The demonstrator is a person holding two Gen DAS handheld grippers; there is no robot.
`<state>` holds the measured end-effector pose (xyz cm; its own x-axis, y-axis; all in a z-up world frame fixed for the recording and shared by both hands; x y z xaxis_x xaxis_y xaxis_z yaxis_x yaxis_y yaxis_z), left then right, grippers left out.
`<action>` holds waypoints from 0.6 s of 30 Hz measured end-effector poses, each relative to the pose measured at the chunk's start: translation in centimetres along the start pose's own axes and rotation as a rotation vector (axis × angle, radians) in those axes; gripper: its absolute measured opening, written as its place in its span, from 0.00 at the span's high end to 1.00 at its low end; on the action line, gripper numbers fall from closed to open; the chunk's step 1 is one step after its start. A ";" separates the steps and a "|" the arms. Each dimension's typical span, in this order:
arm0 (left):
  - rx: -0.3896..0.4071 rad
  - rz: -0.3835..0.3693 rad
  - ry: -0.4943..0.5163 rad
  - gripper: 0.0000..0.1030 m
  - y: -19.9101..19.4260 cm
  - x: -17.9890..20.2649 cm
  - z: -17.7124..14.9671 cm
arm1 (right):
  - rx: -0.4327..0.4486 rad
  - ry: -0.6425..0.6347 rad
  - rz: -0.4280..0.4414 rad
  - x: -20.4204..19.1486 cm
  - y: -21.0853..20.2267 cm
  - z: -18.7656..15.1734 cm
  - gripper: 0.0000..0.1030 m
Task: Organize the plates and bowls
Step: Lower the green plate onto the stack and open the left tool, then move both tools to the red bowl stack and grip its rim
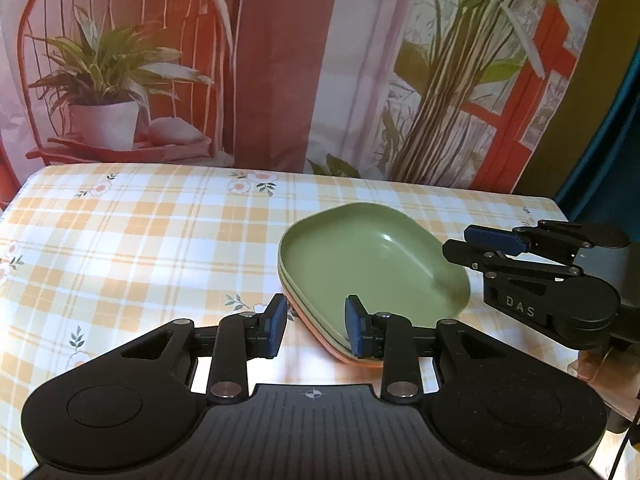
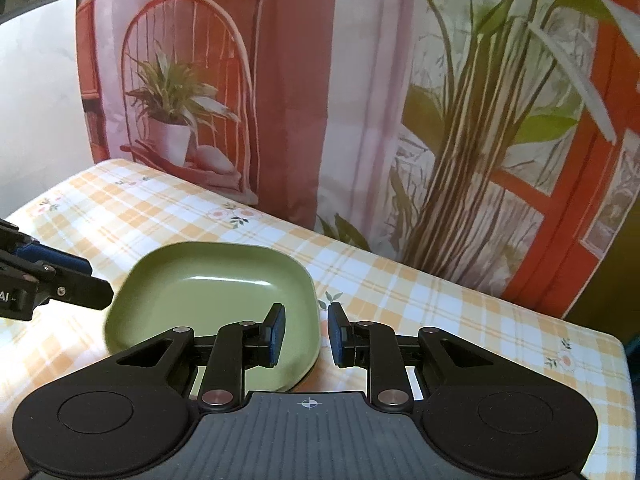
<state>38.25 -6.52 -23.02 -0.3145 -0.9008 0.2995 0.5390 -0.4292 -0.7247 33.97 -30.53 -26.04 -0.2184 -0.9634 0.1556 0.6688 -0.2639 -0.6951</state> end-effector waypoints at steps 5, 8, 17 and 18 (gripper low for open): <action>0.002 -0.028 0.018 0.67 -1.9 0.5 -0.8 | -0.005 0.030 0.012 -0.1 -2.5 -0.6 0.78; 0.002 -0.049 0.021 0.67 -3.0 0.6 -1.6 | -0.014 0.042 0.018 -0.3 -4.0 -1.4 0.78; -0.023 -0.094 0.012 0.62 -5.7 1.0 -5.3 | -0.046 0.065 0.047 -1.7 -8.0 -4.3 0.77; -0.027 -0.101 0.008 0.62 -5.8 1.0 -5.6 | -0.050 0.067 0.047 -1.9 -8.4 -4.6 0.76</action>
Point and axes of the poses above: each gripper's, at about its wrist camera, not at the fingertips, and y roughly the way its jaws point, x to its right, z to its top, the point moved 10 cm from there along y, roughly the way its jaws point, and after that the axes turned 15 degrees about -z, right-handed, at the moved point
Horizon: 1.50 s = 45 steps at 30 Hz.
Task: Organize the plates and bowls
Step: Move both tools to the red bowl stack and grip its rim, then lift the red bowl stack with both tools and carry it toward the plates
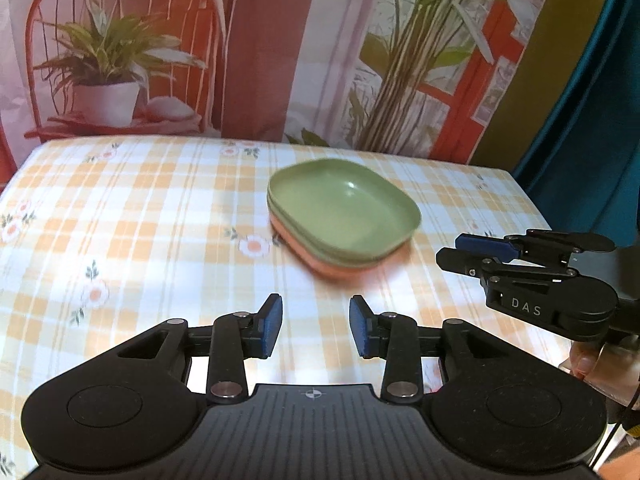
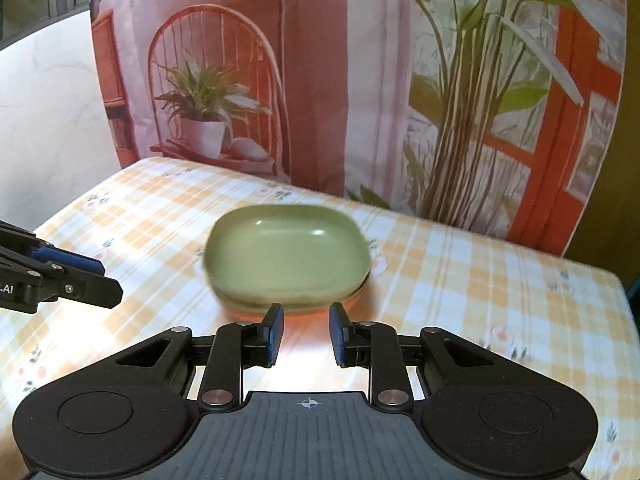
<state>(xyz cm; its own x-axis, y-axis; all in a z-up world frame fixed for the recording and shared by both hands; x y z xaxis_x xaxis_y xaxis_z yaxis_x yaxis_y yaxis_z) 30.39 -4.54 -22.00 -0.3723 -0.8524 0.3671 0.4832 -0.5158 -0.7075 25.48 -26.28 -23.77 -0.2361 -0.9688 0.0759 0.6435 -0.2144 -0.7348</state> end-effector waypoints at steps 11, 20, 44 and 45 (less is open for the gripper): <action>-0.053 -0.084 -0.032 0.57 -0.3 1.3 -3.9 | -0.055 0.069 0.016 -0.8 -3.0 -3.9 0.68; -0.100 -0.140 -0.023 0.53 0.0 2.9 -6.3 | -0.076 0.101 0.017 -1.3 -5.6 -6.4 0.65; -0.209 -0.209 -0.115 0.53 1.9 3.3 -10.3 | -0.231 0.217 0.071 -2.4 -7.6 -12.7 0.64; -0.211 -0.210 -0.118 0.53 2.0 3.3 -10.4 | -0.234 0.218 0.075 -2.4 -7.5 -12.7 0.64</action>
Point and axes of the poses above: each gripper's, at about its wrist camera, not at the fingertips, and y roughly the way its jaws point, x to its right, z to its top, the point moved 10 cm from there along y, roughly the way its jaws point, and after that the axes turned 15 degrees about -z, right-handed, at the moved point
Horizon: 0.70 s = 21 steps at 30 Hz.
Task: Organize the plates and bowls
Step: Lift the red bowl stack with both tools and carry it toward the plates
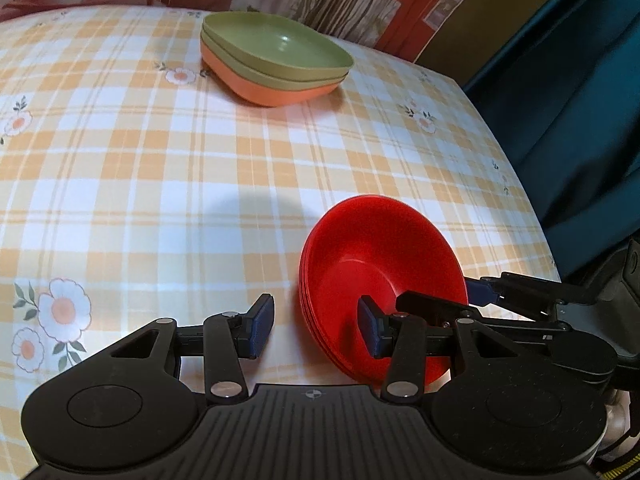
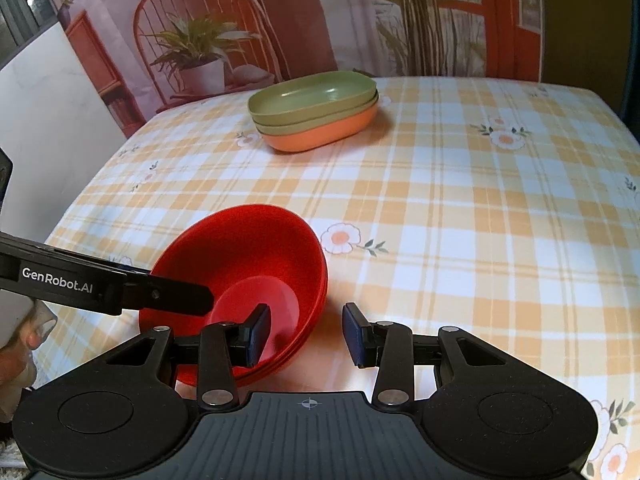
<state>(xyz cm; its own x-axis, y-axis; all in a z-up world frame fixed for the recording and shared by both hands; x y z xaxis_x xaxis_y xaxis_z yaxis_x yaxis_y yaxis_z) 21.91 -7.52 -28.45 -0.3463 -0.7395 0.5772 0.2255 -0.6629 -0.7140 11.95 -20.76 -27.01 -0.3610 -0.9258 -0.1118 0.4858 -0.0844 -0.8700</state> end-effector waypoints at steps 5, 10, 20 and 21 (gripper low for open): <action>-0.006 -0.012 -0.006 0.53 0.3 0.0 -0.2 | -0.022 0.010 0.024 -0.4 0.4 -0.5 0.64; -0.008 -0.035 -0.012 0.60 0.6 0.1 -0.5 | -0.029 0.007 0.040 -0.8 0.4 -0.7 0.67; 0.028 -0.030 -0.002 0.78 -0.1 0.1 -0.2 | -0.024 0.022 0.037 -0.3 0.5 -0.2 0.78; 0.030 -0.027 0.002 0.78 -0.1 0.2 -0.1 | -0.023 0.023 0.036 -0.2 0.5 -0.1 0.79</action>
Point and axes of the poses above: each gripper's, at about its wrist camera, not at the fingertips, and y roughly the way its jaws point, x to its right, z to its top, the point moved 10 cm from there along y, roughly the way its jaws point, and after that the axes turned 15 degrees about -z, right-handed, at the moved point
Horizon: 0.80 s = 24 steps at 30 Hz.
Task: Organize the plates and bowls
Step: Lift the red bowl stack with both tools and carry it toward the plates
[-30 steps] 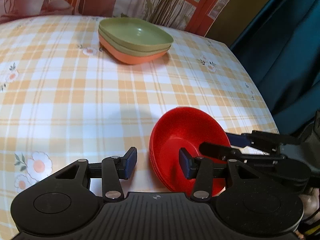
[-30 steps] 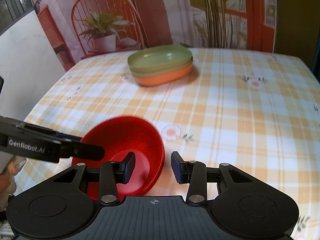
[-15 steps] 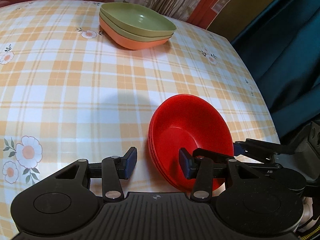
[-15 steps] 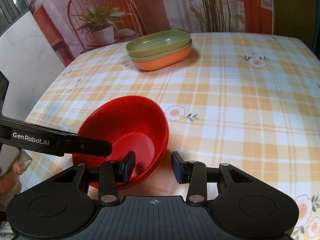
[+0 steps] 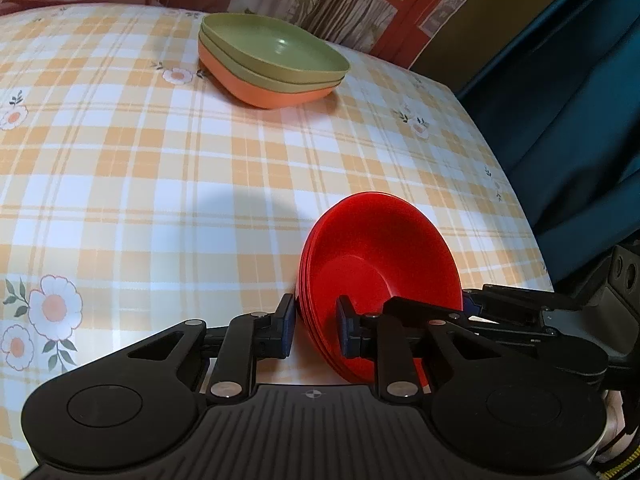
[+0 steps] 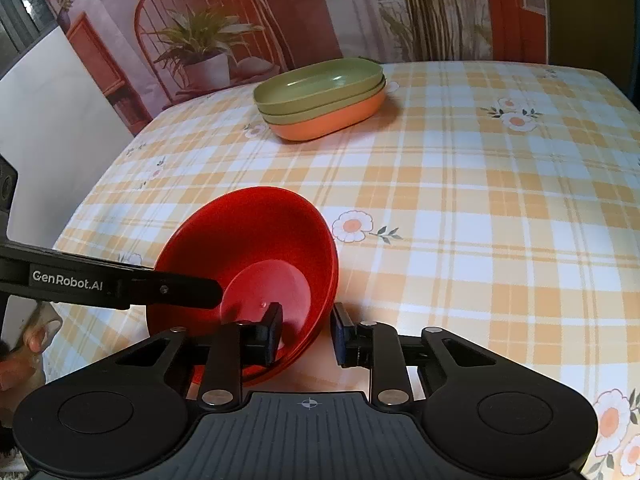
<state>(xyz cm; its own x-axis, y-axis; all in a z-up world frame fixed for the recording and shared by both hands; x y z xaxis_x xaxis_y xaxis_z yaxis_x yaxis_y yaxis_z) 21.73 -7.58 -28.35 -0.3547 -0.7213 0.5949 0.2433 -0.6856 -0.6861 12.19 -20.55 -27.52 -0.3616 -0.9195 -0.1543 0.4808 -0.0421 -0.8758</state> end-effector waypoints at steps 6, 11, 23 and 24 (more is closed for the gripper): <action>0.015 0.013 0.008 0.78 -0.3 0.0 0.3 | 0.008 0.005 0.008 0.0 0.0 0.5 0.83; 0.038 0.026 0.020 0.78 -0.8 0.1 1.1 | 0.023 0.001 0.019 -0.2 -0.1 1.6 0.84; 0.072 0.053 0.054 0.78 -1.2 0.3 3.4 | 0.061 -0.018 0.021 -0.6 0.4 4.7 0.84; 0.071 0.054 0.053 0.78 -1.1 0.2 3.4 | 0.060 -0.020 0.020 -0.6 0.5 4.7 0.84</action>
<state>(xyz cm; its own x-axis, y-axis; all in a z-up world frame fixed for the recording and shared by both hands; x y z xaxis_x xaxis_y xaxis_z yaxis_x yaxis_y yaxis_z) 24.48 -7.30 -26.02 -0.3864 -0.7525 0.5333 0.3259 -0.6523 -0.6843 16.39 -21.89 -25.69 -0.3359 -0.9278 -0.1624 0.5348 -0.0460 -0.8437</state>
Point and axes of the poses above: each gripper's, at about its wrist camera, not at the fingertips, and y roughly the way its jaws point, x to its right, z to its top, the point moved 10 cm from there along y, roughly the way its jaws point, and after that the axes turned 15 degrees about -z, right-handed, at the moved point
